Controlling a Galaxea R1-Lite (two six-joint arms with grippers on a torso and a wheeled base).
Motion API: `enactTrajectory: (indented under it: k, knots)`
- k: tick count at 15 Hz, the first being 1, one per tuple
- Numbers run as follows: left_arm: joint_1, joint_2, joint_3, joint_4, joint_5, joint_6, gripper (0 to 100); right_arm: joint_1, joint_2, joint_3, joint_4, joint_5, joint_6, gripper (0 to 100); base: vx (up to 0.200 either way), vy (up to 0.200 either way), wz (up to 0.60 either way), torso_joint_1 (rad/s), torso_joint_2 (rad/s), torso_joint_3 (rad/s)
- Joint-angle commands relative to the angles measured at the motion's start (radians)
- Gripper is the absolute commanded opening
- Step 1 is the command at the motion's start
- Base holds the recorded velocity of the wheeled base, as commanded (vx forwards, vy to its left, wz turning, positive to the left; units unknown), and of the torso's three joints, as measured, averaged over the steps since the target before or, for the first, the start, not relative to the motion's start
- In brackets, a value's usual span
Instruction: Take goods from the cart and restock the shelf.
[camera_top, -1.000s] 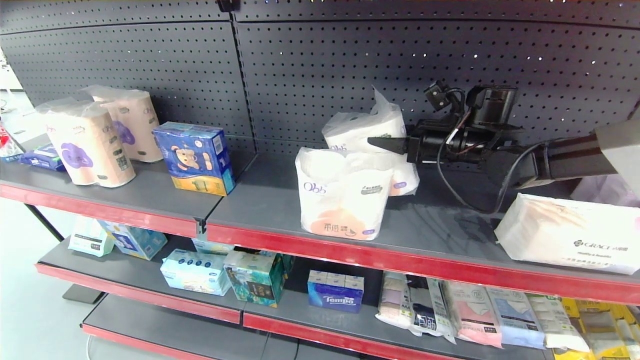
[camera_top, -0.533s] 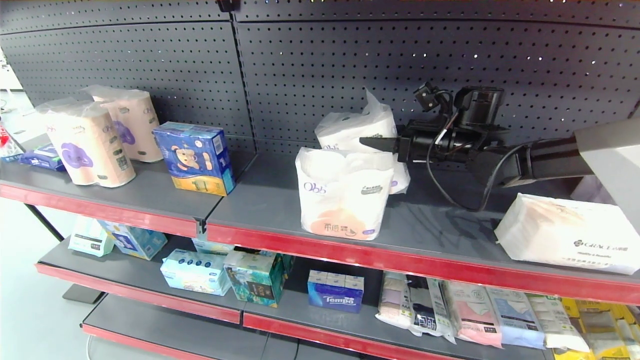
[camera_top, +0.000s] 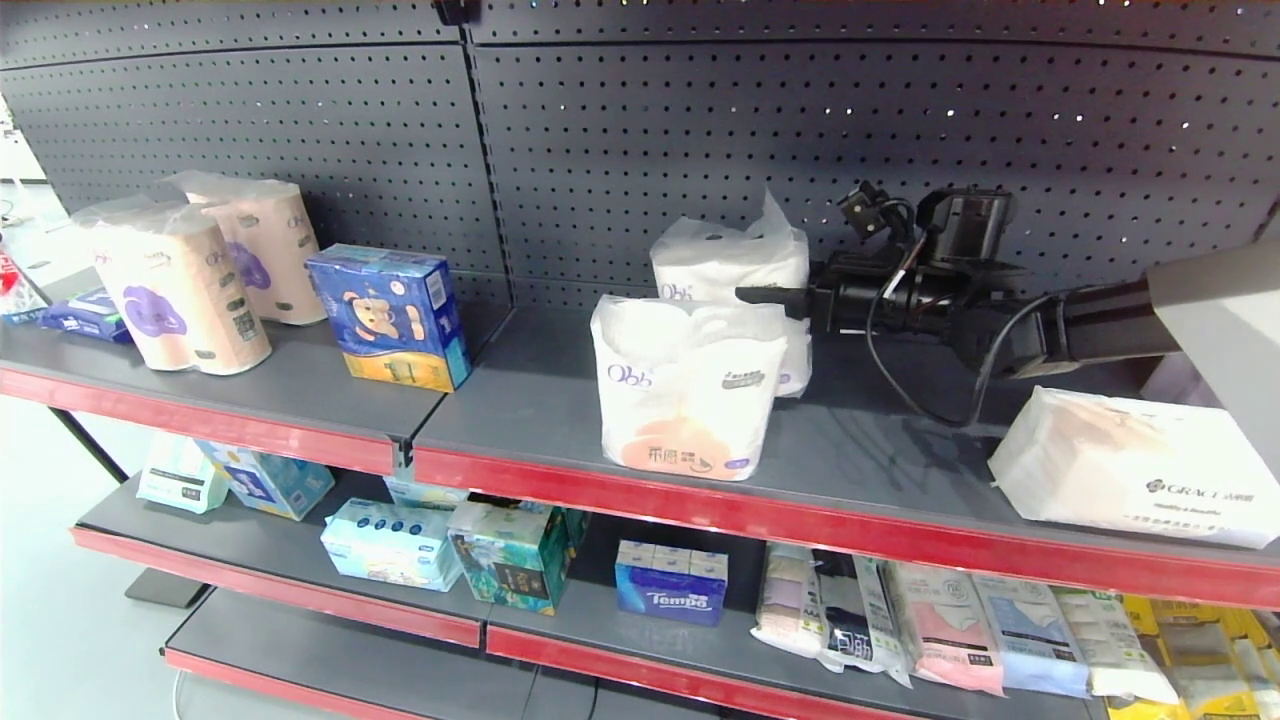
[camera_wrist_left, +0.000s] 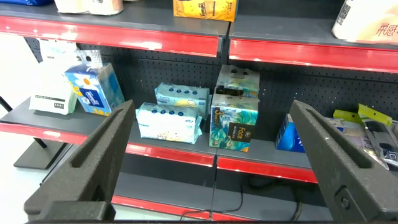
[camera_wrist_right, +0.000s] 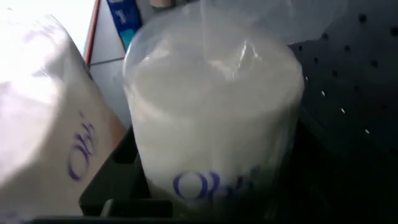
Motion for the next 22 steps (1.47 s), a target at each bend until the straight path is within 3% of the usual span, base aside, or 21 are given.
enactTrajectory:
  k: [1,7,17,22]
  knots:
    - [0.0,0.001,0.0,0.0,0.0,0.0,100,-0.032,-0.003,0.003,0.049,0.031,-0.039,0,0.0,0.0,0.0,0.0,0.0,0.0]
    - [0.0,0.001,0.0,0.0,0.0,0.0,100,-0.055,-0.019,0.033,0.075,0.052,-0.131,0,0.0,0.0,0.0,0.0,0.0,0.0]
    - [0.0,0.001,0.0,0.0,0.0,0.0,100,0.008,-0.009,0.02,0.073,0.112,-0.137,0,0.0,0.0,0.0,0.0,0.0,0.0]
    - [0.0,0.001,0.0,0.0,0.0,0.0,100,-0.011,-0.008,0.012,0.073,0.104,-0.134,0,0.0,0.0,0.0,0.0,0.0,0.0]
